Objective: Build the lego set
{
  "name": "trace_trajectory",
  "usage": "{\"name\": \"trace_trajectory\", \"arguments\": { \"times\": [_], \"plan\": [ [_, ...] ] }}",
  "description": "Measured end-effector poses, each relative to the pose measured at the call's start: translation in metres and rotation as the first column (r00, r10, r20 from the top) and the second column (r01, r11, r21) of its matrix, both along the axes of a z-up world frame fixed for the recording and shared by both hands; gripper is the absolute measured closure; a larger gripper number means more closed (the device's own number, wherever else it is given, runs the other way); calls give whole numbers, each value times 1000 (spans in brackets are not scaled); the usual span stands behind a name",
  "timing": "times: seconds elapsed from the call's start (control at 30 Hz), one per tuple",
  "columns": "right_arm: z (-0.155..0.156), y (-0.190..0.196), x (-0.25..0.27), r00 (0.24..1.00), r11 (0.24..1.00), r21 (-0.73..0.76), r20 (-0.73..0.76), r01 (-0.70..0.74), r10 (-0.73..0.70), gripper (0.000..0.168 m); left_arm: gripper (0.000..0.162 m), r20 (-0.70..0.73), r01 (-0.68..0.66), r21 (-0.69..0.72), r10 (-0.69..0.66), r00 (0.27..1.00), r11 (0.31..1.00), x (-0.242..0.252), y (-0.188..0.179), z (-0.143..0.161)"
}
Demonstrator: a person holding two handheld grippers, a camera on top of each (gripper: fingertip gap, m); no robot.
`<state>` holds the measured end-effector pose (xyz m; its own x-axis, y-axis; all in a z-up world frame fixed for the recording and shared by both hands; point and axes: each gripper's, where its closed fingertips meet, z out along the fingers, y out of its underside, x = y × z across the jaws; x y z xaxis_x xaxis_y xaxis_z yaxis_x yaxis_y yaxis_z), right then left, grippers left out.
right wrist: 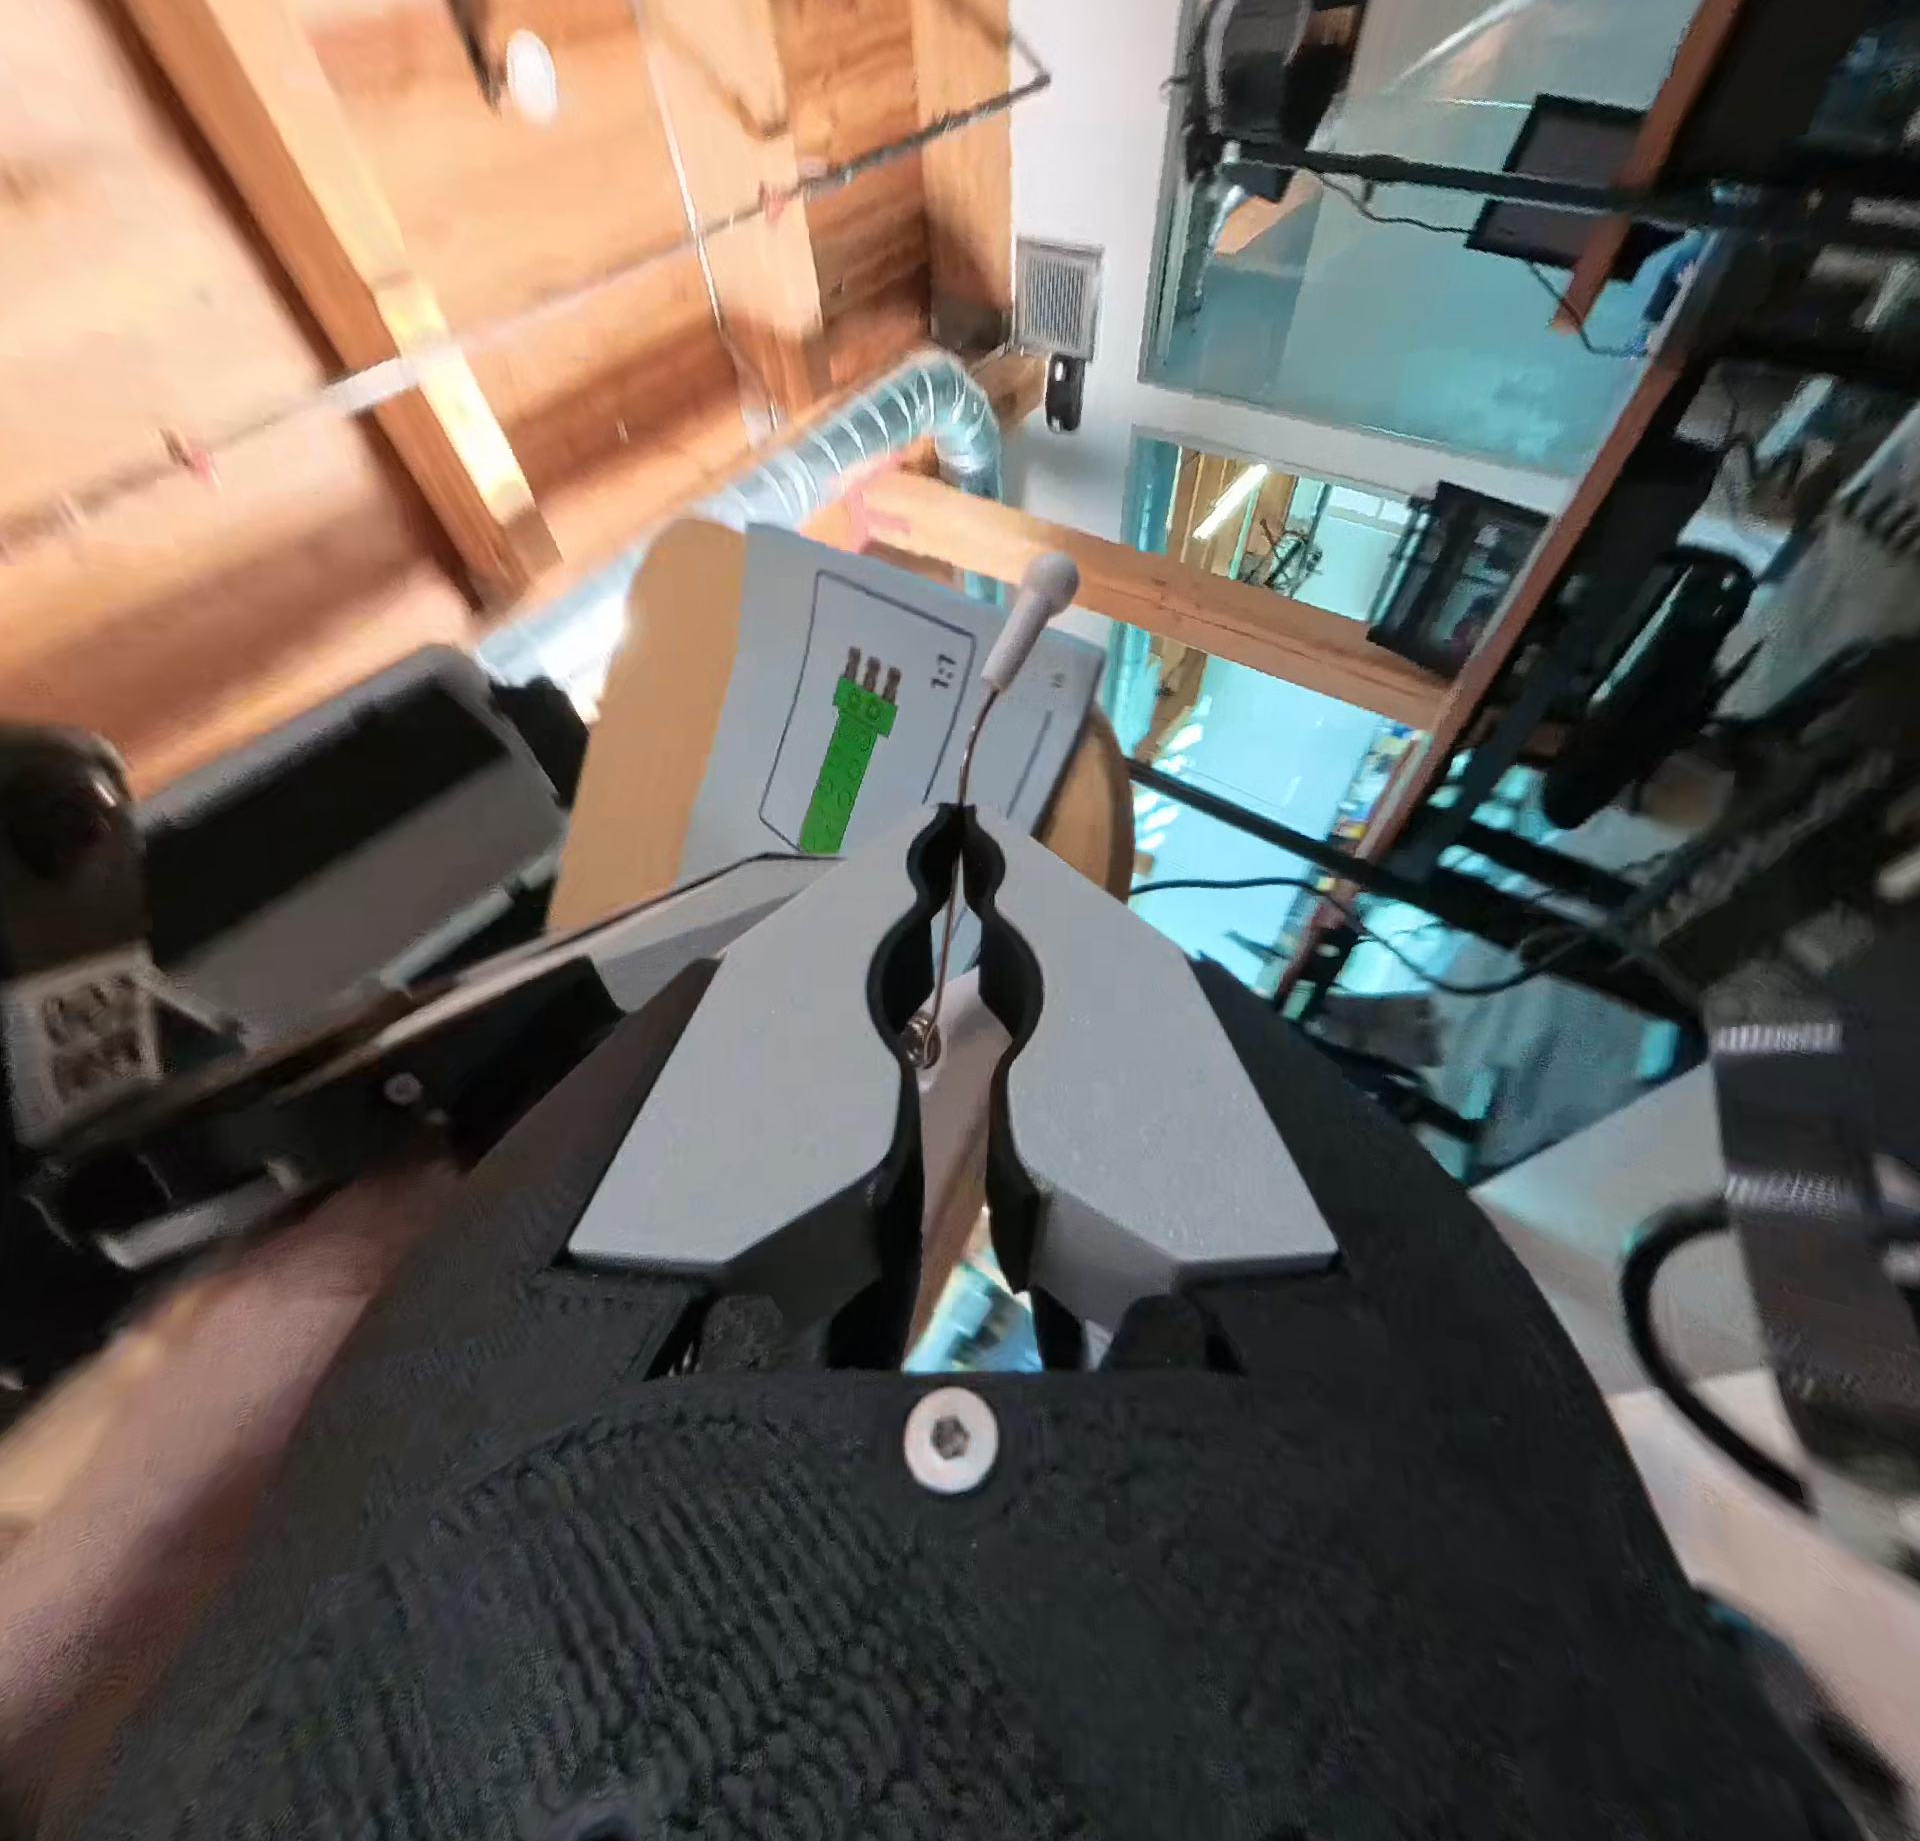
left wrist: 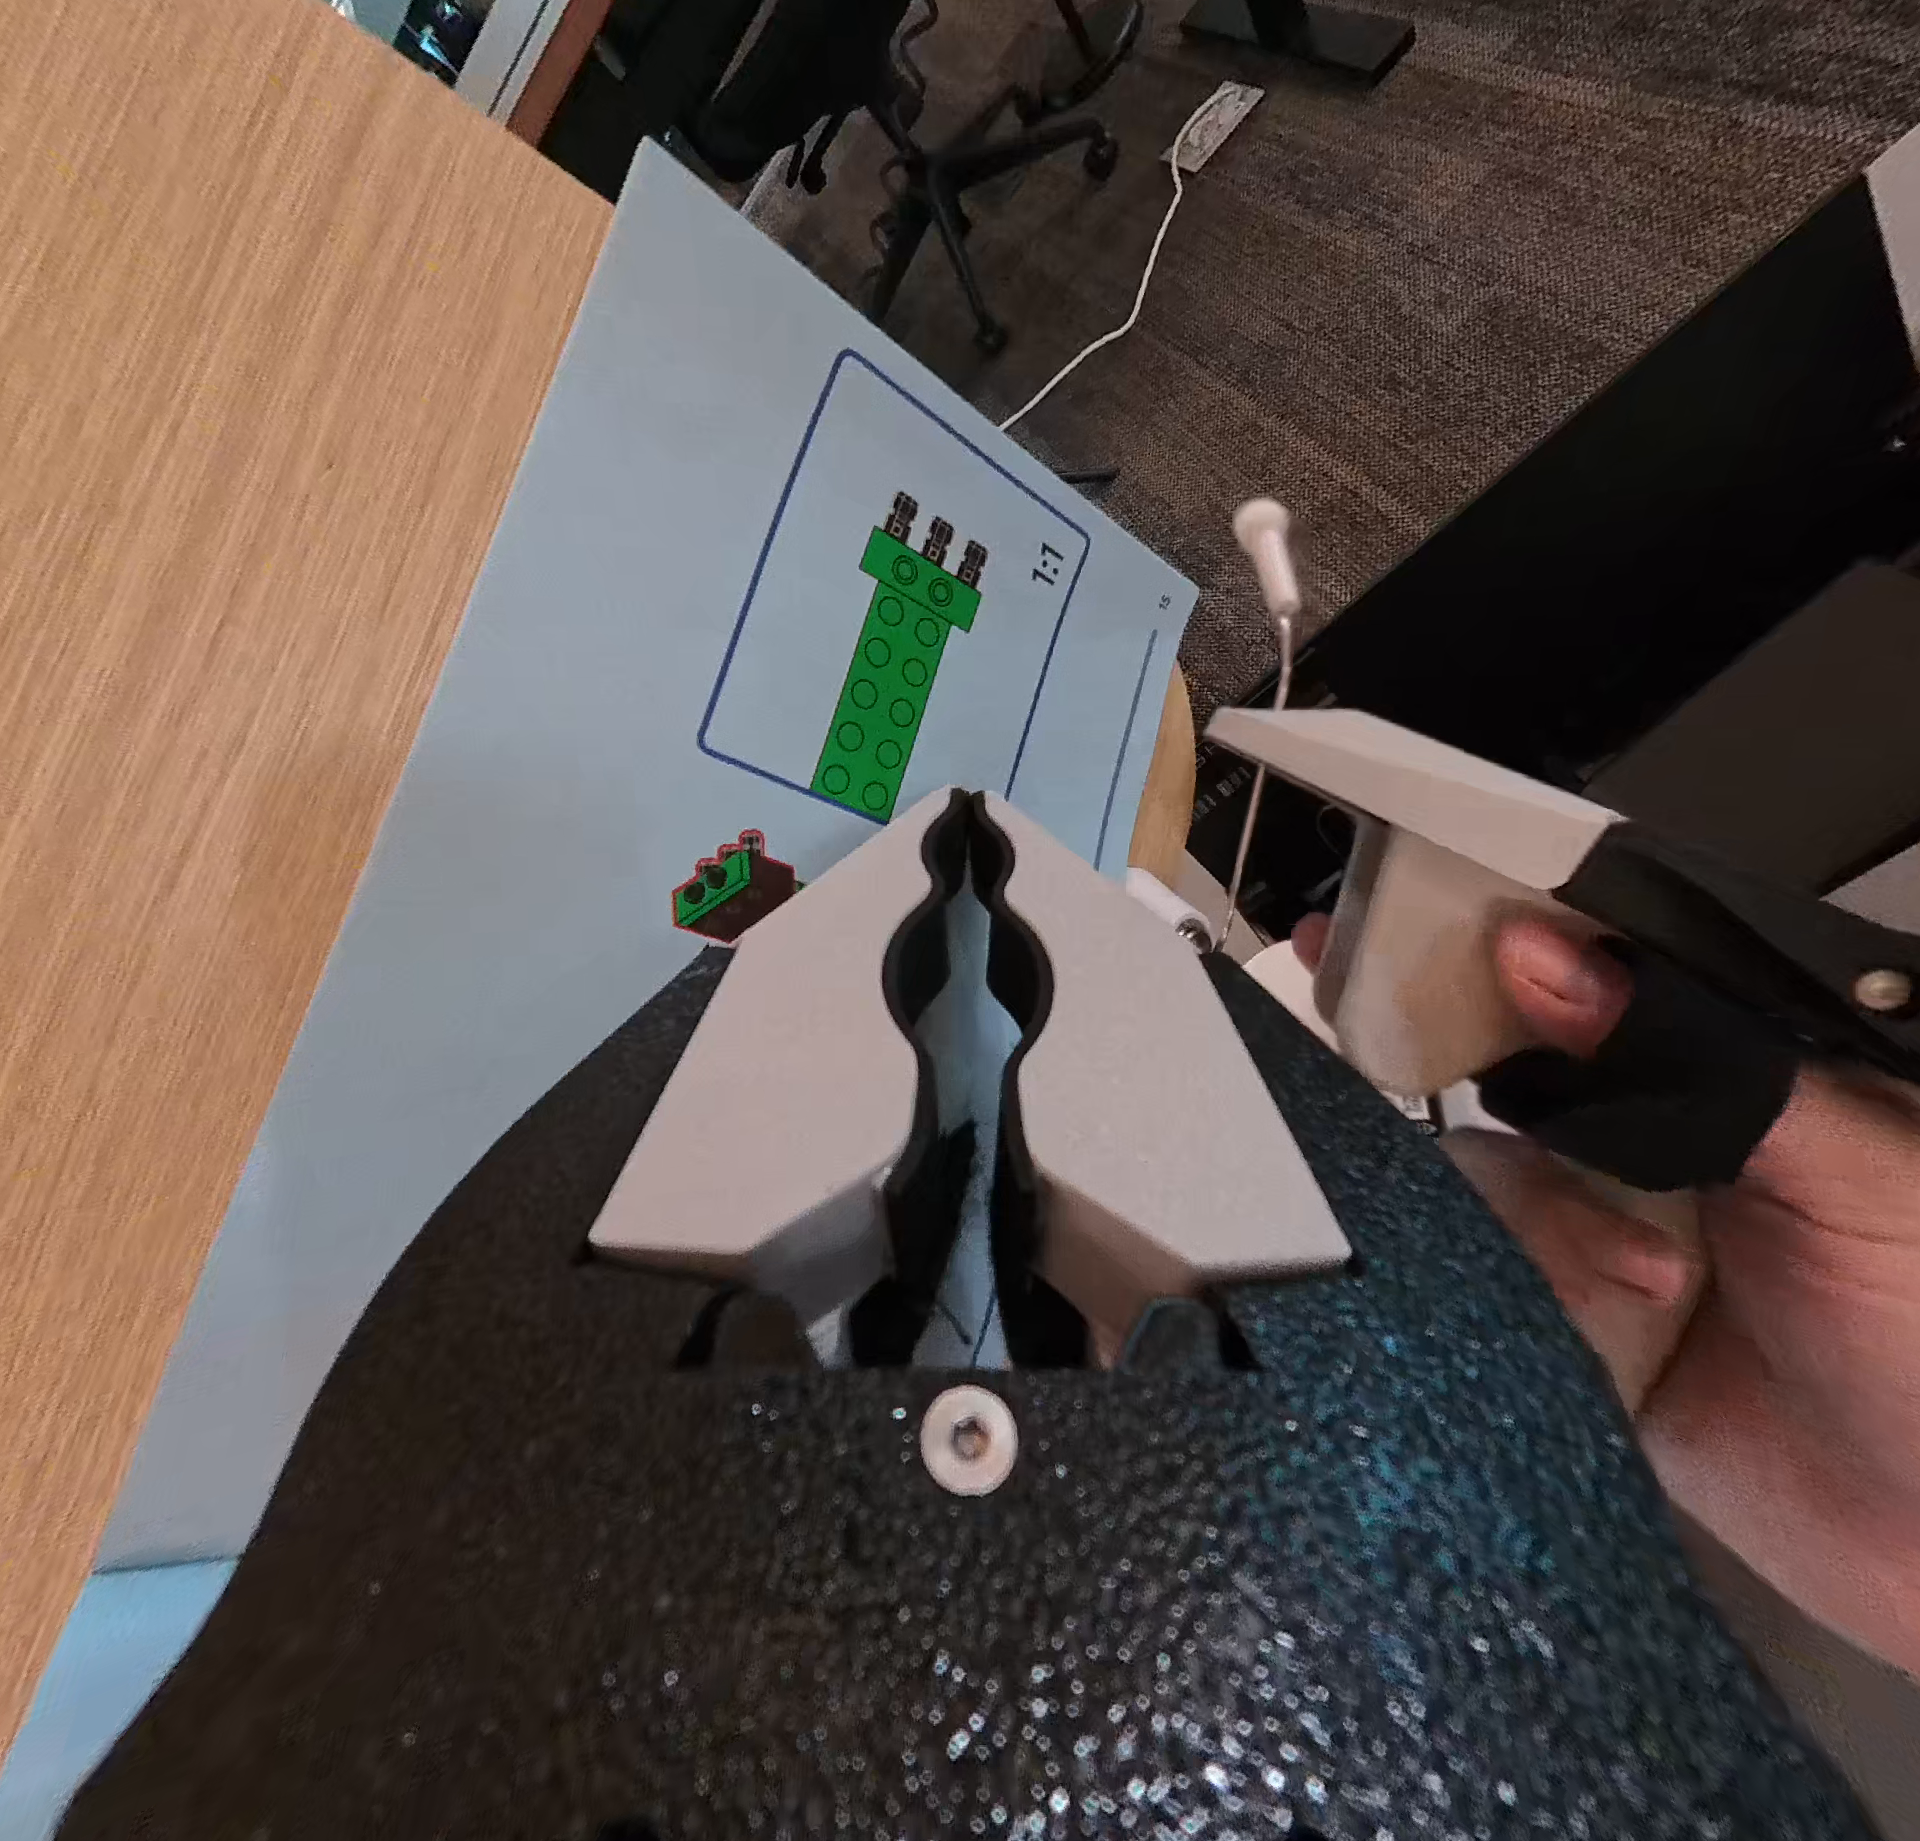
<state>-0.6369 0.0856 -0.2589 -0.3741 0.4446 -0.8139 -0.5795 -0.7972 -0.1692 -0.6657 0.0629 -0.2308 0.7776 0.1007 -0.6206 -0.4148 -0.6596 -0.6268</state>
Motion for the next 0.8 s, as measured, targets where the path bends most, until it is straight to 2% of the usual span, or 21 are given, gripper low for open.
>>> {"name": "trace_trajectory", "arguments": {
  "times": [0.03, 0.13, 0.2, 0.23, 0.3, 0.33, 0.4, 0.47, 0.57, 0.63, 0.7, 0.8],
  "plan": [
    [5, -1, -1, 998, 996, 91, 51, 18, -22, 168, 162, 3, -1, 1, 1, 1000, 1000, 0, 0, 0],
    [23, -11, -8, 966, 905, 423, 213, 45, -147, 168, 162, 16, -4, 8, 4, 1000, 1000, 0, 0, 0],
    [29, -18, -18, 931, 828, 560, 307, -8, -199, 168, 162, 33, -16, 24, 15, 999, 1000, 1, 0, 0],
    [28, -18, -22, 912, 819, 572, 360, -50, -196, 168, 162, 36, -19, 36, 18, 999, 999, 1, 1, 0],
    [29, -18, -21, 901, 847, 519, 412, -113, -133, 165, 162, 25, -29, 64, 28, 999, 998, 0, 0, -1],
    [33, -16, -14, 907, 864, 493, 402, -101, -123, 158, 162, 24, -38, 76, 36, 999, 996, 2, -2, -1],
    [40, -7, 12, 898, 874, 486, 392, -18, -199, 142, 162, 36, -23, 145, 18, 999, 989, 17, -12, 6],
    [50, -4, 44, 863, 827, 559, 389, 56, -322, 133, 146, 73, 59, 287, -83, 994, 956, 57, -31, 21],
    [73, -19, 98, 796, 686, 713, 329, 144, -509, 129, 143, 108, 157, 535, -252, 962, 830, 129, -79, 32],
    [82, -48, 129, 777, 590, 800, 299, 113, -554, 128, 143, 98, 139, 656, -266, 959, 742, 157, -115, 23],
    [77, -84, 158, 771, 528, 849, 318, 28, -552, 128, 144, 148, 57, 720, -233, 961, 691, 169, -147, 0],
    [56, -125, 205, 734, 527, 847, 401, -69, -548, 129, 140, 277, -53, 713, -212, 937, 699, 182, -171, -43]
  ]
}}
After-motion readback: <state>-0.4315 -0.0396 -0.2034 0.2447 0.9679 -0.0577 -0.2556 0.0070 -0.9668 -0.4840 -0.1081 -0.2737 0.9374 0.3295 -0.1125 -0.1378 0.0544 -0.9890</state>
